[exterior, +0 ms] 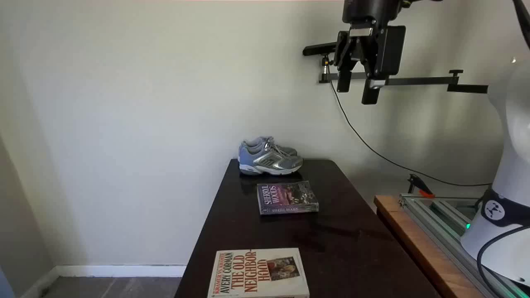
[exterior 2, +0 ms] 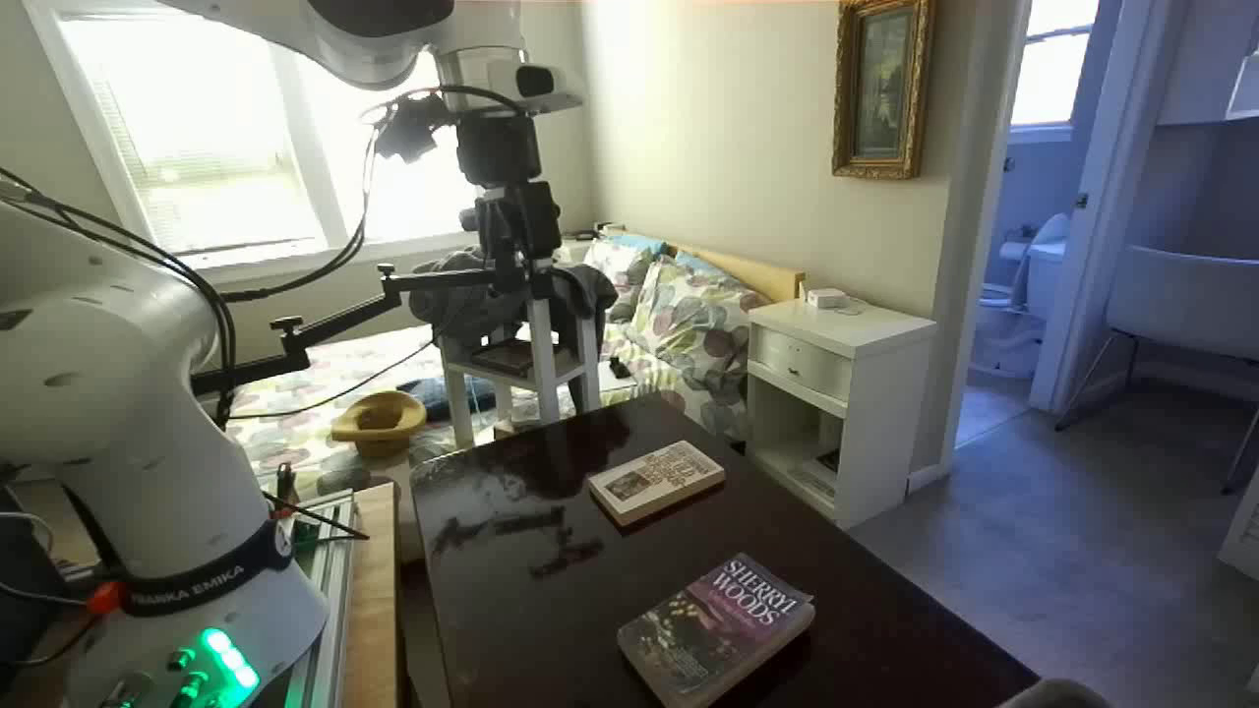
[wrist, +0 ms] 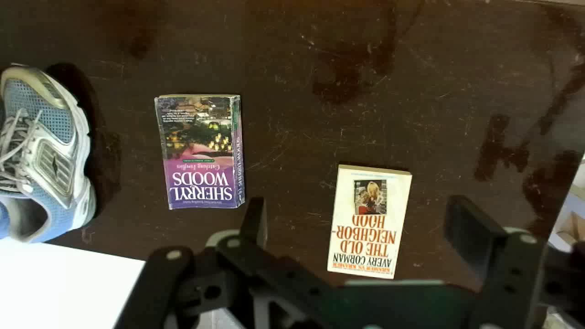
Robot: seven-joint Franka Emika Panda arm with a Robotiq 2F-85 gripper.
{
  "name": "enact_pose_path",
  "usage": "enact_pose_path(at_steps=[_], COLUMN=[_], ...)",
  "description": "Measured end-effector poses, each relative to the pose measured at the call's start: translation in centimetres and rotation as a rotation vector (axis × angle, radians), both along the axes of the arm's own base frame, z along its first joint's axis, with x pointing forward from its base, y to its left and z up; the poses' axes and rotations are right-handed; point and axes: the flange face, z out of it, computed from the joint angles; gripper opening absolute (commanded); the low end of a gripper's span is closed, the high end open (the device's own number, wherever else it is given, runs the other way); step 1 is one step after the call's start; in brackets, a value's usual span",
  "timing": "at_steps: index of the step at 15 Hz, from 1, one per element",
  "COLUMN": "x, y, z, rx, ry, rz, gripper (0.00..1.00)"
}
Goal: Open the book on the right
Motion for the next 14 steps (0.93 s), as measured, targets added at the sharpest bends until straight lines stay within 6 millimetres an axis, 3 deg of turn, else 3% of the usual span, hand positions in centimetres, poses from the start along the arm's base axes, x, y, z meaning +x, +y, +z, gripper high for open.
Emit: enact_pose_path(at_steps=[7,14], x=[0.3,4.2], y=[-0.5,-8.8], z=[0.0,-1.8], rx=[-0.035,-0.117], ry=[-0.024,-0.229], rz=[-0.040,-0.336], gripper=[1.00,1.00])
